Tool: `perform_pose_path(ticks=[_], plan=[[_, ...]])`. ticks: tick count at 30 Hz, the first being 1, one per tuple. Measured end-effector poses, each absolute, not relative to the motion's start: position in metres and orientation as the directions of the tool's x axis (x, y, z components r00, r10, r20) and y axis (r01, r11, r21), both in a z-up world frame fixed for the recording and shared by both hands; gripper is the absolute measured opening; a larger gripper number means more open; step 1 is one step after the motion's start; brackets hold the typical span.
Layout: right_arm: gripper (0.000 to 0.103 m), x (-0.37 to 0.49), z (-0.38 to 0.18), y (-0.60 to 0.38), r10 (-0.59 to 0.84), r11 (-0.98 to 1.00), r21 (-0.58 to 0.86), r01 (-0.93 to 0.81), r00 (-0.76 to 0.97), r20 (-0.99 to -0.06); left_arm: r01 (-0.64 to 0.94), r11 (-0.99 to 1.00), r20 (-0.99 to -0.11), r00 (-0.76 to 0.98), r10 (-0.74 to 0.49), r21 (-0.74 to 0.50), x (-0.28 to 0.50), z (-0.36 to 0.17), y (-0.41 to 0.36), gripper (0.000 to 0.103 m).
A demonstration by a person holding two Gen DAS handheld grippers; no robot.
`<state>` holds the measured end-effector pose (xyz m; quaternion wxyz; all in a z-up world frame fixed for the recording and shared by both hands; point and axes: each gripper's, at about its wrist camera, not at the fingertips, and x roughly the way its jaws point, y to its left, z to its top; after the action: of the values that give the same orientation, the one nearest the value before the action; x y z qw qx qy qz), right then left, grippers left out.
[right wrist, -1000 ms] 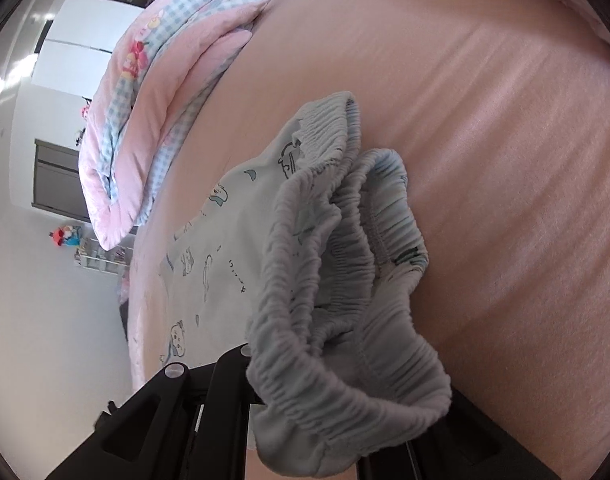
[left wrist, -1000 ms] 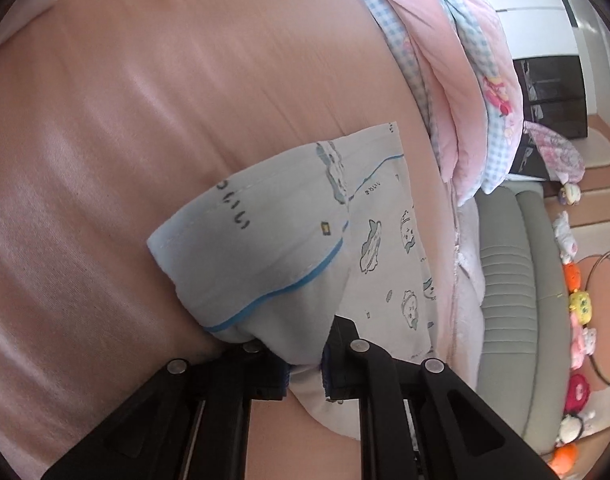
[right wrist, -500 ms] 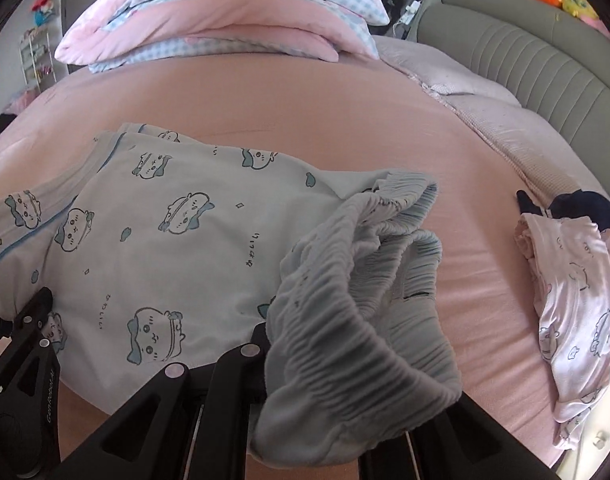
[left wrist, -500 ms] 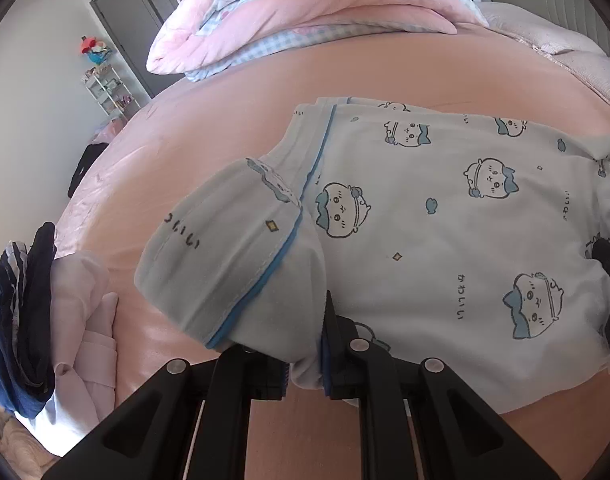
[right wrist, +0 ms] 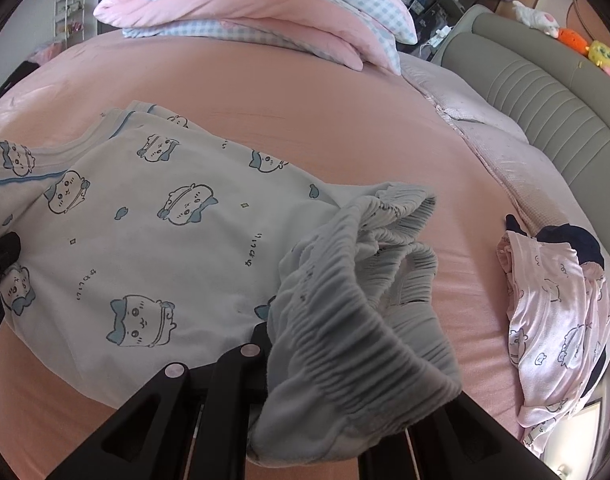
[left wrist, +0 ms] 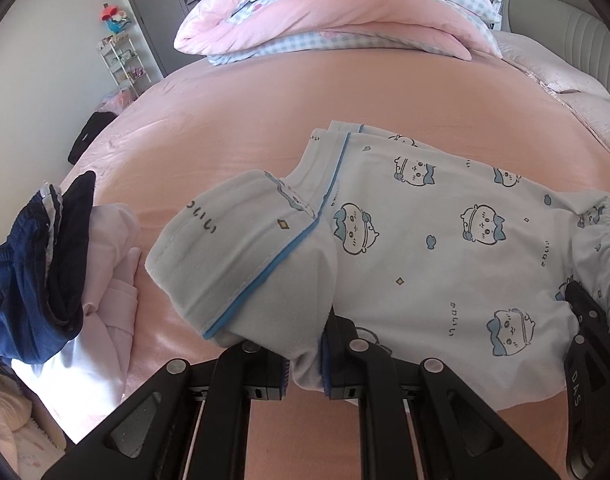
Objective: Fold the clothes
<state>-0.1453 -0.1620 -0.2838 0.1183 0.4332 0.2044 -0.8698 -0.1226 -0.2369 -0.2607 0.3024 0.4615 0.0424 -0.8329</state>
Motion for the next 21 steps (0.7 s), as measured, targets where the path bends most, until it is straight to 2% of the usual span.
perform_pose_path(ticks=[4,12,21], plan=[[0.005,-0.134,-0.283,-0.153,-0.038,-0.878,-0.250,0.408,-0.580,-0.814,0.522,-0.827,-0.796,-0.401,-0.453,0.208,-0.103,-0.260,-0.221,0.011],[0.005,-0.115,-0.281,-0.137,-0.095,-0.848,-0.213,0.485,-0.535,-0.840,0.446,-0.844,-0.781,-0.394,-0.485,0.299,-0.078,-0.263,-0.191,0.011],[0.005,-0.076,-0.281,-0.137,-0.052,-0.785,-0.334,0.522,-0.593,-0.803,0.454,-0.842,-0.791,-0.381,-0.479,0.291,-0.069,-0.259,-0.191,0.011]])
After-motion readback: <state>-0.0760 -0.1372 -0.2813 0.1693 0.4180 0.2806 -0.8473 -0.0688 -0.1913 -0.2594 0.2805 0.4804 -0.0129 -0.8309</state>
